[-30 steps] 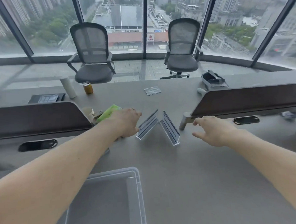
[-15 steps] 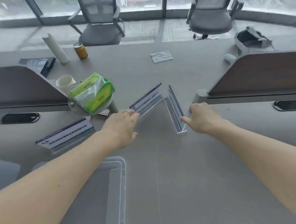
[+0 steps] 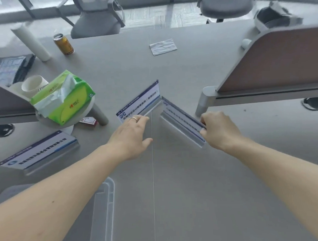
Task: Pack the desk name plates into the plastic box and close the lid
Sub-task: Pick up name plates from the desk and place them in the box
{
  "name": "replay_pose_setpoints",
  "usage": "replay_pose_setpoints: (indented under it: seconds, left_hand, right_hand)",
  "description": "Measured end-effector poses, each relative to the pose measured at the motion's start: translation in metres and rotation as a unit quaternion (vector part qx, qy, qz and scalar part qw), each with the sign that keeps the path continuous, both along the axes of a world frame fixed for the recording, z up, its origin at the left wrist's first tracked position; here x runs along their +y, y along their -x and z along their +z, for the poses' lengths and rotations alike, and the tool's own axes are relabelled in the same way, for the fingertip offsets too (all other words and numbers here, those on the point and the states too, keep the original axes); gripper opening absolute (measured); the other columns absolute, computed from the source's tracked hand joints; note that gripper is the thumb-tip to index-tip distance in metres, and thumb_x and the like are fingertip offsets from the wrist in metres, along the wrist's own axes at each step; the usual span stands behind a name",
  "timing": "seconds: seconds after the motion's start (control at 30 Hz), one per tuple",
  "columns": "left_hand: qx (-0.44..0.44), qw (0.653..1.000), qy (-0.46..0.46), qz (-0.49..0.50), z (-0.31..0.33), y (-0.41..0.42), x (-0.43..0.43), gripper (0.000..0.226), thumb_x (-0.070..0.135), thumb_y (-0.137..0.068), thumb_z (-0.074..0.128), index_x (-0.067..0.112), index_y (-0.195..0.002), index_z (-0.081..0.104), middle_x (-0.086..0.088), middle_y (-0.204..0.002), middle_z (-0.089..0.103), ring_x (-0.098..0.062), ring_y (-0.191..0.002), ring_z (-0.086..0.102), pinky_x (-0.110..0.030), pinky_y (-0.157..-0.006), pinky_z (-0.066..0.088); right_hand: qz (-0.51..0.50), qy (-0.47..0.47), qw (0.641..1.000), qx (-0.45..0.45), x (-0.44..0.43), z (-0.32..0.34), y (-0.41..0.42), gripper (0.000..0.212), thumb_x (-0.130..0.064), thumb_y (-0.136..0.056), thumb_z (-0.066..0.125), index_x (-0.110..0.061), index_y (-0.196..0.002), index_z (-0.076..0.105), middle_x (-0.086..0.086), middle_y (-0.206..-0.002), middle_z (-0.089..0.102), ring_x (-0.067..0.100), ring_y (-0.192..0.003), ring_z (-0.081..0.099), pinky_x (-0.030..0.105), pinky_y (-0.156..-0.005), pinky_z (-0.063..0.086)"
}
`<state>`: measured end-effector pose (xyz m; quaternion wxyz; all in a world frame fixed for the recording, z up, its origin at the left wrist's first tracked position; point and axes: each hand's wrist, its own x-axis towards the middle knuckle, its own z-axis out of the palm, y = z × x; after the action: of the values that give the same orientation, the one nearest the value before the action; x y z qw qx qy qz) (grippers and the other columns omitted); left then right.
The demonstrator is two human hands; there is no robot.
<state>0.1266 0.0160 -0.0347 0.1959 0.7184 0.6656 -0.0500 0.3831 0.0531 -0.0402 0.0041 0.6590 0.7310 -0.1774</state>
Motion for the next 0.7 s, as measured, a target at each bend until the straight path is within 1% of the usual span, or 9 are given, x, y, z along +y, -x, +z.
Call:
replay_pose_setpoints:
  seconds: [0.07, 0.13, 0.2, 0.27, 0.37, 0.43, 0.47, 0.57, 0.7]
  left_hand:
    - [-0.031, 0.999, 0.017, 0.039, -0.006, -0.003, 0.002, 0.072, 0.043, -0.094, 0.063, 0.023, -0.154, 0.030, 0.002, -0.157, 0.034, -0.021, -0.143, 0.035, -0.041, -0.114, 0.037]
    - [-0.082, 0.993, 0.037, 0.080, -0.013, -0.007, 0.005, 0.079, 0.043, -0.090, 0.070, 0.022, -0.155, 0.030, 0.001, -0.159, 0.034, -0.019, -0.145, 0.034, -0.037, -0.117, 0.033]
    - [-0.145, 0.980, 0.047, 0.132, -0.021, -0.012, 0.007, 0.085, 0.041, -0.084, 0.079, 0.022, -0.154, 0.035, 0.003, -0.157, 0.039, -0.016, -0.145, 0.036, -0.032, -0.118, 0.031]
    - [-0.227, 0.955, 0.056, 0.185, -0.029, -0.019, 0.009, 0.085, 0.038, -0.077, 0.086, 0.028, -0.149, 0.042, 0.007, -0.151, 0.048, -0.014, -0.139, 0.044, -0.034, -0.115, 0.037]
    - [-0.348, 0.906, 0.079, 0.226, -0.044, -0.030, 0.012, 0.058, 0.023, -0.080, 0.086, 0.029, -0.132, 0.061, 0.011, -0.129, 0.063, -0.011, -0.116, 0.062, -0.021, -0.093, 0.048]
    - [-0.404, 0.875, 0.075, 0.257, -0.055, -0.037, 0.012, 0.028, 0.015, -0.085, 0.082, 0.020, -0.111, 0.075, 0.007, -0.105, 0.076, -0.015, -0.092, 0.070, -0.008, -0.070, 0.049]
    - [-0.425, 0.860, 0.062, 0.278, -0.060, -0.040, 0.010, 0.018, 0.012, -0.085, 0.082, 0.016, -0.102, 0.077, 0.001, -0.094, 0.078, -0.018, -0.083, 0.069, -0.008, -0.062, 0.049]
    - [-0.459, 0.830, 0.034, 0.314, -0.066, -0.040, 0.002, 0.011, 0.008, -0.082, 0.083, 0.012, -0.091, 0.079, -0.014, -0.093, 0.079, -0.018, -0.078, 0.066, -0.021, -0.070, 0.051]
    - [-0.492, 0.808, 0.058, 0.319, -0.047, -0.026, -0.008, 0.009, 0.011, -0.084, 0.082, 0.016, -0.090, 0.077, -0.006, -0.094, 0.079, -0.006, -0.079, 0.069, -0.031, -0.084, 0.051]
  right_hand:
    - [-0.005, 0.009, 0.999, 0.052, -0.007, -0.008, -0.023, 0.007, -0.008, -0.083, 0.059, -0.014, -0.085, 0.062, 0.009, -0.084, 0.064, 0.034, -0.079, 0.059, 0.034, -0.065, 0.046]
    - [-0.025, 0.024, 0.992, 0.123, -0.013, -0.018, -0.044, 0.021, -0.005, -0.083, 0.060, -0.018, -0.098, 0.068, 0.002, -0.094, 0.069, 0.025, -0.088, 0.063, 0.032, -0.075, 0.049]
    - [-0.109, 0.024, 0.968, 0.223, -0.016, -0.028, -0.057, 0.030, -0.006, -0.086, 0.068, -0.019, -0.112, 0.064, -0.004, -0.108, 0.066, 0.017, -0.099, 0.062, 0.031, -0.086, 0.051]
    - [-0.188, 0.033, 0.937, 0.291, -0.013, -0.041, -0.061, 0.038, -0.010, -0.085, 0.076, -0.019, -0.119, 0.061, -0.004, -0.111, 0.065, 0.015, -0.101, 0.065, 0.028, -0.086, 0.049]
    - [-0.210, 0.049, 0.925, 0.313, -0.008, -0.065, -0.059, 0.015, -0.019, -0.087, 0.076, -0.012, -0.090, 0.062, 0.003, -0.098, 0.073, 0.012, -0.093, 0.069, 0.027, -0.068, 0.047]
    - [-0.213, 0.035, 0.926, 0.310, -0.007, -0.077, -0.057, 0.028, -0.024, -0.090, 0.073, -0.007, -0.077, 0.054, 0.005, -0.091, 0.075, 0.006, -0.075, 0.064, 0.026, -0.058, 0.041]
    - [-0.213, 0.025, 0.926, 0.310, -0.008, -0.078, -0.055, 0.030, -0.024, -0.091, 0.072, -0.007, -0.076, 0.053, 0.005, -0.089, 0.075, 0.005, -0.070, 0.061, 0.026, -0.057, 0.040]
    - [-0.196, 0.011, 0.920, 0.340, -0.015, -0.079, -0.054, 0.027, -0.025, -0.092, 0.071, -0.005, -0.079, 0.057, 0.004, -0.089, 0.076, 0.008, -0.077, 0.066, 0.027, -0.062, 0.044]
    - [-0.177, 0.014, 0.892, 0.415, -0.025, -0.067, -0.049, 0.020, -0.031, -0.090, 0.074, -0.017, -0.080, 0.064, -0.005, -0.082, 0.075, 0.012, -0.084, 0.069, 0.042, -0.085, 0.057]
